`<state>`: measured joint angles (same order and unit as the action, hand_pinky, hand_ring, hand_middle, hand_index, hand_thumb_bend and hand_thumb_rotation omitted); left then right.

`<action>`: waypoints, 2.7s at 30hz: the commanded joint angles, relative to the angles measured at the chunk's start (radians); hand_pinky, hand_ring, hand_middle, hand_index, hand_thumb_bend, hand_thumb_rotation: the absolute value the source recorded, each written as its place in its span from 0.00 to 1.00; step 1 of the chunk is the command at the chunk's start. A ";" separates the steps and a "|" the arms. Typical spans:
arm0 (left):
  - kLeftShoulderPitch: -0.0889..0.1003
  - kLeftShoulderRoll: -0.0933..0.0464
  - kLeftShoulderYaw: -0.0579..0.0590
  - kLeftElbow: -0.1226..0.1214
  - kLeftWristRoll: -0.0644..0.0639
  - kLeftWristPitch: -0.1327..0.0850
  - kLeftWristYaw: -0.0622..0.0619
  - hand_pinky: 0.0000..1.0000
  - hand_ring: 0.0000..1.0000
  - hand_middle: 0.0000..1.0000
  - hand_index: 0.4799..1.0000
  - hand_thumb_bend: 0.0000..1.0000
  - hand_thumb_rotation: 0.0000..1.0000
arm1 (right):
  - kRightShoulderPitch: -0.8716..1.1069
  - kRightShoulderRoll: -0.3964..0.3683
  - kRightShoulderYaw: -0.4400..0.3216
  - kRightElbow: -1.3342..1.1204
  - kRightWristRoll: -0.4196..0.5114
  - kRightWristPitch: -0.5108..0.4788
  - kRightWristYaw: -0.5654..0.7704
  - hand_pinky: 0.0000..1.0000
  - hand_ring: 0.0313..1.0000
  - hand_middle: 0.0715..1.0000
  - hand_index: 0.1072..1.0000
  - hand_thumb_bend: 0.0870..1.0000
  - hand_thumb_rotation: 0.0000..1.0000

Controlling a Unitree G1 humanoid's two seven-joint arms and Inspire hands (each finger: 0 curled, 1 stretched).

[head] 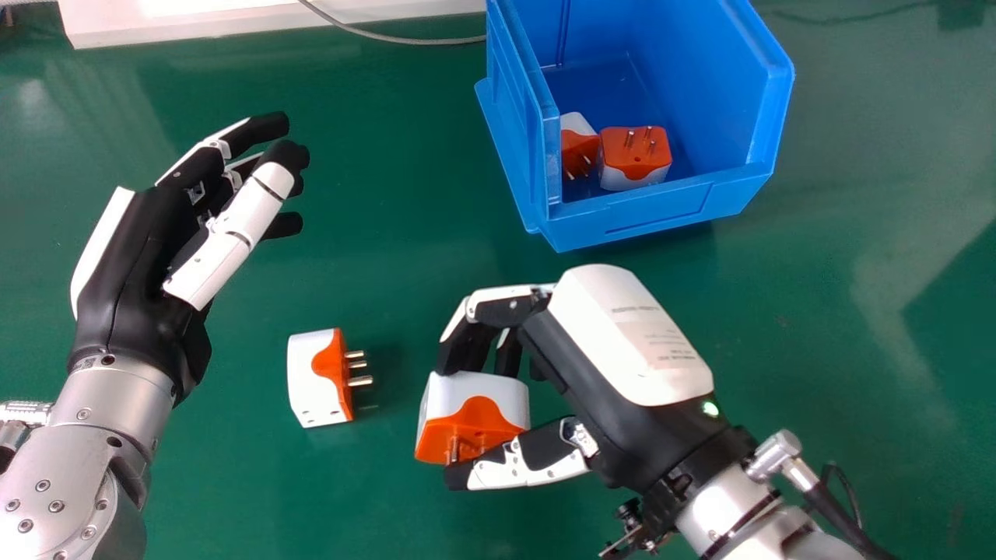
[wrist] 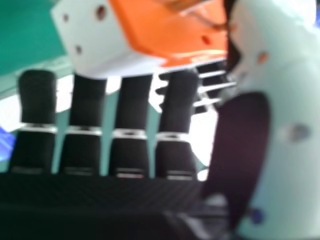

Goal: Pick all objects and put in blue box

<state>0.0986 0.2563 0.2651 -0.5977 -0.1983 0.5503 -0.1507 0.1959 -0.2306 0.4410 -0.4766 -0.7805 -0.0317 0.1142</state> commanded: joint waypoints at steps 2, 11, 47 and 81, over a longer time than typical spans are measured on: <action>-0.005 0.014 0.015 -0.020 -0.013 -0.007 -0.007 0.75 0.82 0.79 0.65 0.52 0.55 | 0.026 0.014 -0.020 -0.066 0.027 0.007 0.001 0.35 0.42 0.47 0.44 0.45 0.00; -0.010 0.014 0.022 -0.011 -0.014 -0.008 -0.018 0.75 0.82 0.79 0.65 0.53 0.55 | 0.068 0.016 -0.061 -0.153 -0.010 0.049 0.009 0.35 0.41 0.47 0.45 0.45 0.00; -0.012 0.035 0.031 0.037 -0.001 -0.055 -0.039 0.75 0.81 0.79 0.65 0.55 0.56 | -0.238 0.002 -0.369 -0.016 -0.015 0.056 -0.103 0.32 0.40 0.48 0.45 0.45 0.00; 0.001 0.035 0.027 0.013 -0.002 -0.038 -0.026 0.72 0.81 0.78 0.64 0.56 0.57 | -0.902 -0.091 -0.177 0.831 -0.056 0.087 -0.222 0.33 0.41 0.49 0.49 0.44 0.00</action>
<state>0.0994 0.2851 0.2889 -0.5608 -0.1976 0.5179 -0.1780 -0.6463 -0.3057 0.2495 0.3217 -0.8220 0.0789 -0.0707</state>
